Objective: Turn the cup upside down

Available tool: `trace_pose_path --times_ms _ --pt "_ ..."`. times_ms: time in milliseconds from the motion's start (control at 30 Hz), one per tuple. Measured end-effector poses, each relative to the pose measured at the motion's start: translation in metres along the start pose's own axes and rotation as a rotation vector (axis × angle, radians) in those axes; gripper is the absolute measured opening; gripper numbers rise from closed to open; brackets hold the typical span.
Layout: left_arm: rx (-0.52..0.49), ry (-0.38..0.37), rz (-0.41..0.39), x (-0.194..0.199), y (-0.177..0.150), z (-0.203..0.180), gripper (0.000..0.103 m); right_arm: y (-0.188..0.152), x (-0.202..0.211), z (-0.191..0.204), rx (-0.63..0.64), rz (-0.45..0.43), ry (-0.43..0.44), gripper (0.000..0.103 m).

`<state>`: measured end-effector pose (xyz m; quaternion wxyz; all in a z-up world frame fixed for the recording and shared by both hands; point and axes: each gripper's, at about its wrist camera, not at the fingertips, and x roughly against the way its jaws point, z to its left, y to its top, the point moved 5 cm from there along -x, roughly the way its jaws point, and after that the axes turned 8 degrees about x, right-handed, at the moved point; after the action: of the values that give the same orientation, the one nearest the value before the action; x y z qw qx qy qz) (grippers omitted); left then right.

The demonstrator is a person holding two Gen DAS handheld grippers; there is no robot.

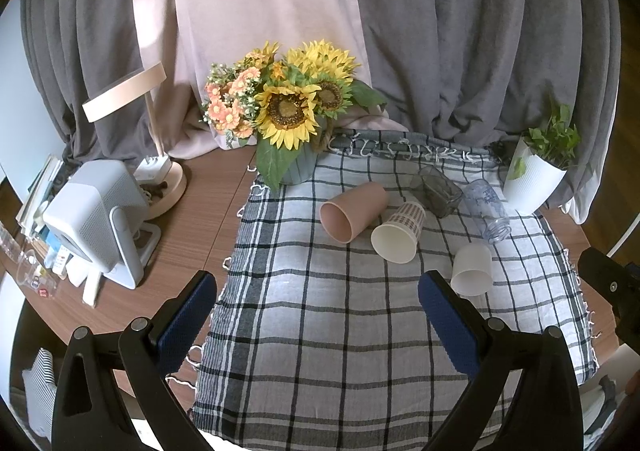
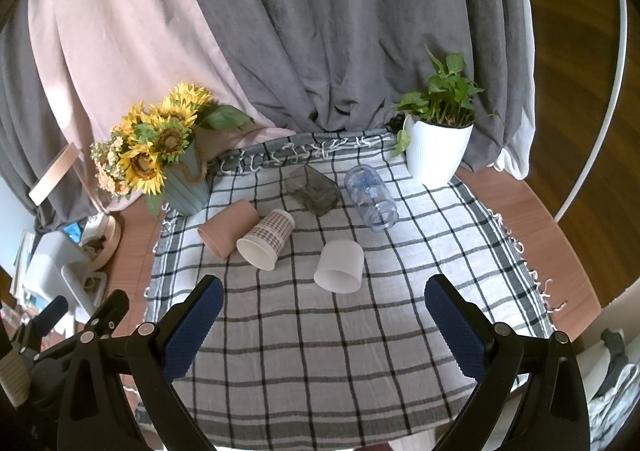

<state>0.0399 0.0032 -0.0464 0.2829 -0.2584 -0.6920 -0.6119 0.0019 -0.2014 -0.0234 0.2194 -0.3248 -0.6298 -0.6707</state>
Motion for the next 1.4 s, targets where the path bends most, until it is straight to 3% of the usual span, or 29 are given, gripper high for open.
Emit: trace_pose_path --times_ms 600,767,867,1133,1267,1400 --pt "0.000 0.002 0.004 -0.001 0.000 0.000 0.103 0.001 -0.003 0.003 0.000 0.005 0.004 0.101" --pt "0.002 0.030 0.027 -0.018 0.002 0.001 0.103 0.001 -0.014 0.003 -0.001 0.010 0.007 0.101" --pt "0.012 0.070 0.046 -0.036 0.005 0.007 0.103 0.005 -0.029 0.006 -0.004 0.025 0.020 0.101" --pt "0.027 0.122 0.033 -0.078 0.026 0.025 0.103 0.028 -0.111 0.028 -0.007 0.177 0.186 0.101" --pt "0.036 0.126 0.035 -0.099 0.038 0.029 0.103 0.040 -0.158 0.037 -0.036 0.264 0.267 0.096" --pt "0.056 0.139 0.057 -0.125 0.045 0.033 0.103 0.046 -0.196 0.047 -0.054 0.334 0.293 0.092"
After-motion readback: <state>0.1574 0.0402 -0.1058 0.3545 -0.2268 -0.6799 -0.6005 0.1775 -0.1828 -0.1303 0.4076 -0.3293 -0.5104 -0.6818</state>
